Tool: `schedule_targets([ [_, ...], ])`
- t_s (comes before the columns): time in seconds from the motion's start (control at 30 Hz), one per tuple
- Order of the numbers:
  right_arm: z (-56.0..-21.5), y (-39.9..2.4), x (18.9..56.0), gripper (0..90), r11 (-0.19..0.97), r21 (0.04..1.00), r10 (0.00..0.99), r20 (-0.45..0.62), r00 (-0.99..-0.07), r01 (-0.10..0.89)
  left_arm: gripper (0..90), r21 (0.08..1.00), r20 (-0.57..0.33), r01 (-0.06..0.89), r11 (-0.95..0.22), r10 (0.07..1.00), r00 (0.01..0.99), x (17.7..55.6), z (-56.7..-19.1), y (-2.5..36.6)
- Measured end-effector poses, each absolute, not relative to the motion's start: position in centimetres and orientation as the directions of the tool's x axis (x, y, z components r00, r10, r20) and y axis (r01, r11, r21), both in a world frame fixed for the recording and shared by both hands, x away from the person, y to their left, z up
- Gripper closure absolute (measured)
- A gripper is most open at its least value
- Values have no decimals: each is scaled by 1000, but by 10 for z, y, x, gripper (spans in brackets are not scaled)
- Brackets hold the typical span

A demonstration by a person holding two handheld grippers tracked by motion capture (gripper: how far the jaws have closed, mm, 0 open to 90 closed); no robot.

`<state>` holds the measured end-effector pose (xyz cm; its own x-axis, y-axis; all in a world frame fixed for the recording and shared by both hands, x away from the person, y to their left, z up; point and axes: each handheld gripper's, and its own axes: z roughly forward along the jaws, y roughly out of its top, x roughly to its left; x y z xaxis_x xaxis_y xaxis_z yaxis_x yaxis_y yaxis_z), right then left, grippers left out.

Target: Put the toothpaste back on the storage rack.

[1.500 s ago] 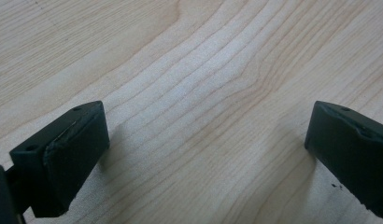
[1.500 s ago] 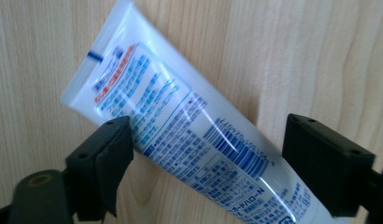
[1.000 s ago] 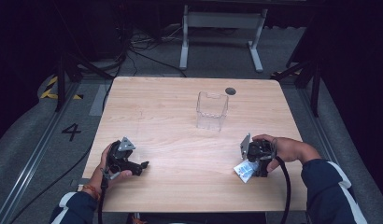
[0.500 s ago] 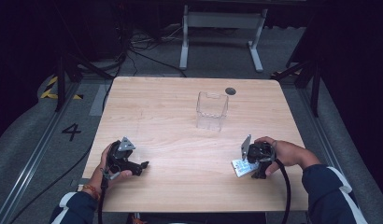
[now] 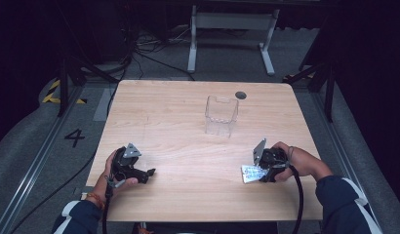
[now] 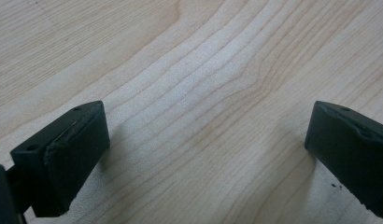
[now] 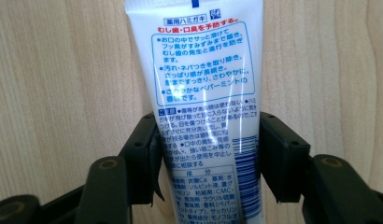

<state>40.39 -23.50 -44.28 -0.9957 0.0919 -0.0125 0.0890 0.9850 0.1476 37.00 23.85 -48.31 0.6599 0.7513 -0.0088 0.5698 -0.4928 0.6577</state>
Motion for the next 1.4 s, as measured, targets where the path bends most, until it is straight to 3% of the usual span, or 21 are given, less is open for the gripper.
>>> schedule_targets([
  [0.37,-437,-246,401,568,965,231,129,-21,-991,121,4,659,2,561,-501,747,665,370,-483,239],
  [0.5,-431,-257,398,596,932,332,169,-38,-985,147,4,658,2,561,-502,746,666,370,-483,239],
  [0.53,-428,-263,398,609,904,400,196,-72,-978,151,4,659,-3,564,-498,748,663,370,-483,239],
  [0.77,-422,-281,395,621,813,542,303,-82,-949,213,4,659,2,561,-501,747,665,370,-483,239],
  [1.4,-409,-286,391,634,644,723,428,-70,-901,250,5,662,-5,564,-494,750,662,370,-483,239],
])
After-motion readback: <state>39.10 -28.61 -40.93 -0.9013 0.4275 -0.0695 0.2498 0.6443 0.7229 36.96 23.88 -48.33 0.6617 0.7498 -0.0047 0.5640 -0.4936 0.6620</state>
